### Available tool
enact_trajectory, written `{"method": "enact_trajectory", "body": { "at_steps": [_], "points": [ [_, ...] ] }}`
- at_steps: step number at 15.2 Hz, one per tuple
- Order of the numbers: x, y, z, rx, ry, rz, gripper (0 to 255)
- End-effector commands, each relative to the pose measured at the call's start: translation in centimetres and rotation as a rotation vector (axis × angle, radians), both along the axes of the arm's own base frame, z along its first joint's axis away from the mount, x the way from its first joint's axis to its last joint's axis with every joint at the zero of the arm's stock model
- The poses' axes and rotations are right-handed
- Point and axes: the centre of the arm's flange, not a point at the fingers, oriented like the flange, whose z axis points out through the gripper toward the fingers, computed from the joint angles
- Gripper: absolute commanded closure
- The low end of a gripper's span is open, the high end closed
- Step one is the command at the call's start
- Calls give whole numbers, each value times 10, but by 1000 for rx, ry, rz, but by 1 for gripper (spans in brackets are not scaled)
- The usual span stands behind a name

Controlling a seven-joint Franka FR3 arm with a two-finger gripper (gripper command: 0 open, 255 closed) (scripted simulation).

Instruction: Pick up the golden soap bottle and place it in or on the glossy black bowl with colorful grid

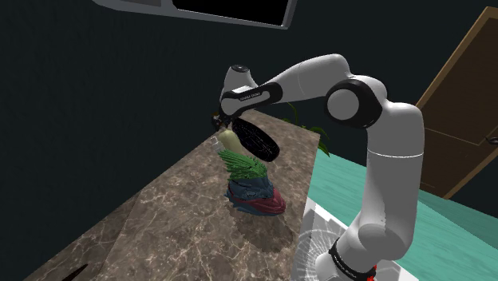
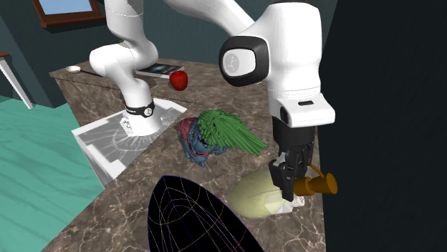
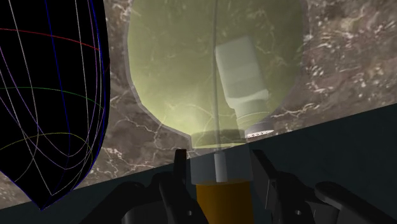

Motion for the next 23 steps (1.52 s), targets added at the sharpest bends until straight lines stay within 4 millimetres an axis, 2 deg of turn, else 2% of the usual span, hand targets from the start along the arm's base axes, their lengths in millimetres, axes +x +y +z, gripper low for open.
{"method": "enact_trajectory", "body": {
  "at_steps": [1,4,23],
  "points": [
    [0,0,0,0,0,0,255],
    [0,0,0,0,0,0,255],
    [0,0,100,0,0,0,255]
  ]
}}
